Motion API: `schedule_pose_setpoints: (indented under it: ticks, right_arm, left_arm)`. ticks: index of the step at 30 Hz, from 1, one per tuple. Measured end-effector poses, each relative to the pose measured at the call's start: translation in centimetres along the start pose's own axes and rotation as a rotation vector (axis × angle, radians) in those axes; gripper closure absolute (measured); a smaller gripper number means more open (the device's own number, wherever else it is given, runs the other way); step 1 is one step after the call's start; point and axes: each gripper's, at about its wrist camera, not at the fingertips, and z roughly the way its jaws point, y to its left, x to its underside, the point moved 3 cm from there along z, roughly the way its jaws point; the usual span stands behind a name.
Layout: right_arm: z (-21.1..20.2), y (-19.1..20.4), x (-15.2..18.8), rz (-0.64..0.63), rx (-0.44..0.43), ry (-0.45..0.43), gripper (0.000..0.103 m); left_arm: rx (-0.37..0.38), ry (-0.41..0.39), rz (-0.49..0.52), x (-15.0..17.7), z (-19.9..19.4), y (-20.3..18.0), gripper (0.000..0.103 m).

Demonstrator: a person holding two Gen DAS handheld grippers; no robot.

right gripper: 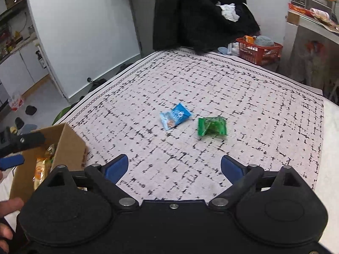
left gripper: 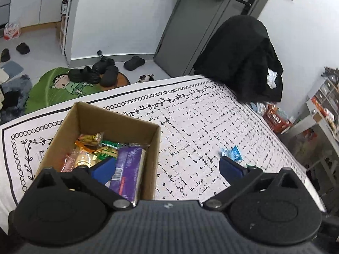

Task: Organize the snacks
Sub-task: 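Move both tools back toward the blue and green candies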

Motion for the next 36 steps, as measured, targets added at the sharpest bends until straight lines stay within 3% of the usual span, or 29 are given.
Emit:
schedule_pose_setpoints:
  ticks: [6,18,27,32,36]
  right_arm:
    - [0.7,-2.5,0.9,0.124,-0.052,-0.002,0.008]
    - [3.7,-6.7,2.0,0.344,-0.039,0.013,0.009]
    - [6.5,-7.4,1.6,0.357,-0.093,0.001,0.025]
    - [8.5,-7.9,1.3,0.398,-0.147,0.007,0.047]
    - [9.9,-8.1,0.2,0.431,-0.172,-0.027,0.052]
  left_arm:
    - [0.003,0.01,0.047,0.4,0.3,-1.4,0.0]
    - [0.045,0.044,0.166,1.2,1.9,-6.0,0.0]
    - [0.03,0.059,0.168,1.9,5.1,-8.7,0.002]
    - [0.024,0.062,0.18,1.4,7.2,-9.8,0.003]
    - [0.005,0.069,0.164,1.0,8.9,-10.1,0.006]
